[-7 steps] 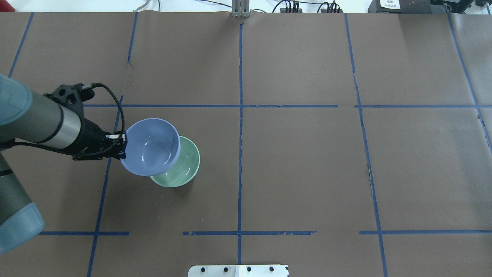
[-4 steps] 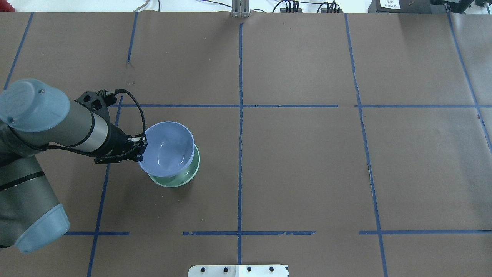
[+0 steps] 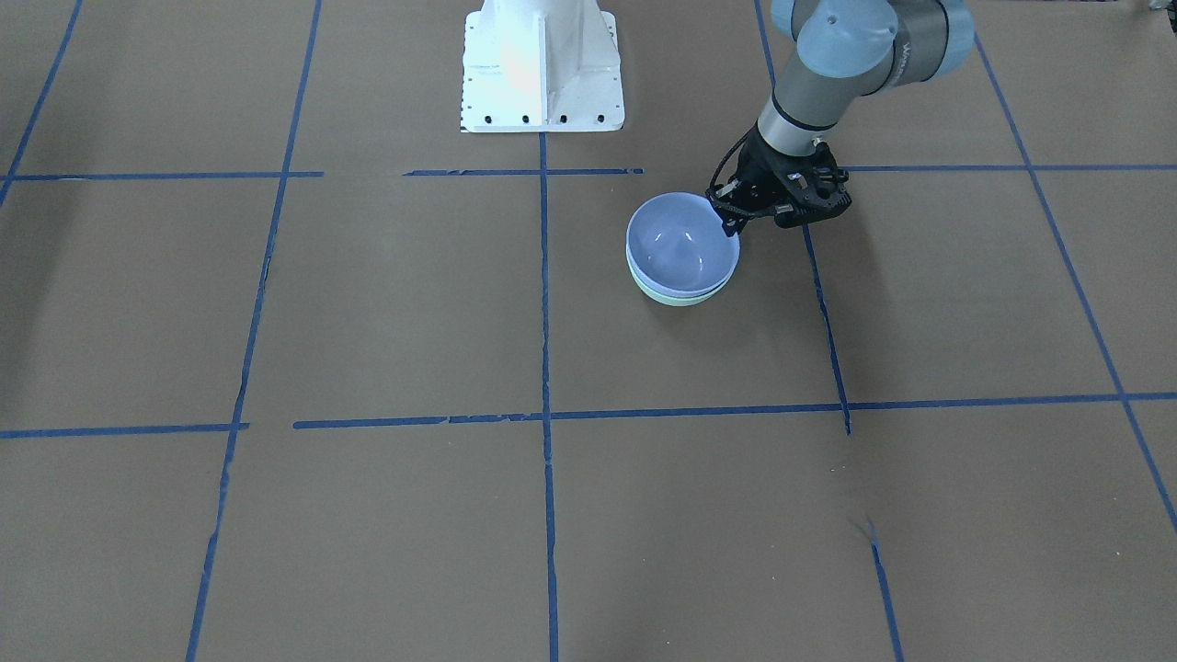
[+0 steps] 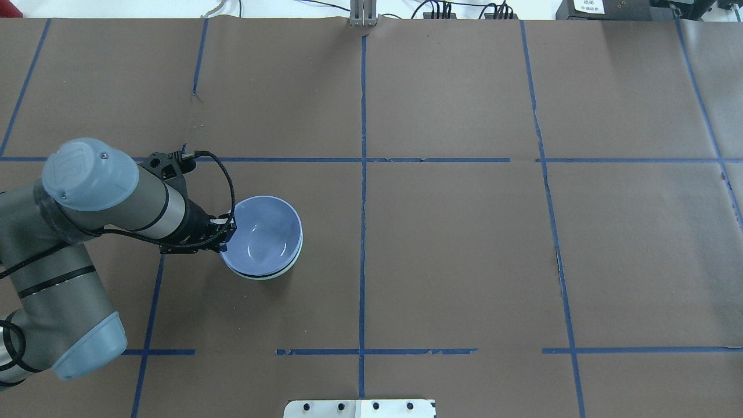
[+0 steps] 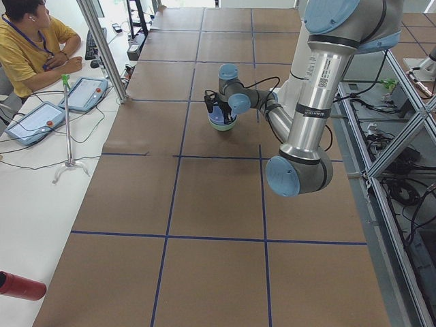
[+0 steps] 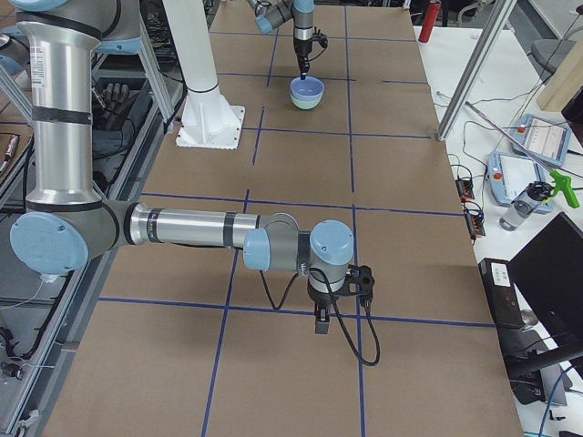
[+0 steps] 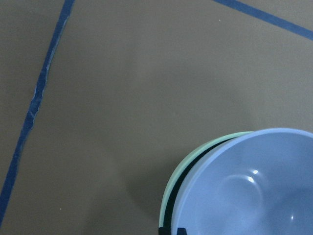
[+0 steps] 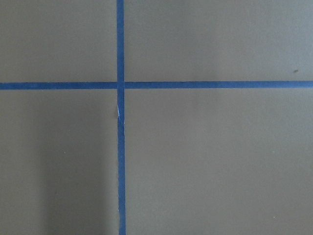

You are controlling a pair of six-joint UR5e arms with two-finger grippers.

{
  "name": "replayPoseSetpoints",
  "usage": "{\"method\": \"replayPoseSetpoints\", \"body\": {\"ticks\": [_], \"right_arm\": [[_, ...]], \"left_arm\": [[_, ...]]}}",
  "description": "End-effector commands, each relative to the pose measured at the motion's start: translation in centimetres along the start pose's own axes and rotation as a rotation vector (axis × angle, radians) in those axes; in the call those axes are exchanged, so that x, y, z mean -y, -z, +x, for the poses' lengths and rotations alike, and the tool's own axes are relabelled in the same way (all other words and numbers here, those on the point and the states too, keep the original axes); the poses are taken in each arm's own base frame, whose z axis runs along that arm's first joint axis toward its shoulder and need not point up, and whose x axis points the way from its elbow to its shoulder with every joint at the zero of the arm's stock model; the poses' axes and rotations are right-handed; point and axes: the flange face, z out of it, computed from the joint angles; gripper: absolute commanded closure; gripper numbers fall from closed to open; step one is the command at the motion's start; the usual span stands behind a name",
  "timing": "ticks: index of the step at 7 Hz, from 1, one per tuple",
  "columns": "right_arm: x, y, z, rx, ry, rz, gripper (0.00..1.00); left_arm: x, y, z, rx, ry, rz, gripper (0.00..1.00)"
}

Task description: Stack blue bowl on green bowl

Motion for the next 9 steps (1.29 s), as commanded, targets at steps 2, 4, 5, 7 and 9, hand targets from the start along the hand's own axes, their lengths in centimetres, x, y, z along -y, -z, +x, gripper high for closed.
{"method": "replayPoseSetpoints", "body": {"ticks": [2, 4, 5, 7, 9], "right_arm": [[0.0, 0.0, 0.0, 0.0, -0.001, -0.001, 0.0], [0.0, 0.0, 0.0, 0.001, 0.0, 0.0, 0.0], [0.0, 0.0, 0.0, 0.0, 0.0, 0.0, 0.0], [0.0, 0.0, 0.0, 0.0, 0.0, 0.0, 0.0], [0.0, 0.0, 0.0, 0.0, 0.0, 0.0, 0.0]], "left_arm": [[0.1, 0.8, -0.1, -0.015, 0.0, -0.003, 0.0], [2.5, 4.6, -1.8, -0.051, -0.109, -0.029, 0.0], [6.2, 7.1, -5.6, -0.053, -0.184, -0.026, 0.0], [11.7, 9.4, -17.4, 0.048, -0.444, 0.016, 0.0], [14.3, 13.0, -30.0, 0.126, -0.626, 0.019, 0.0]]}}
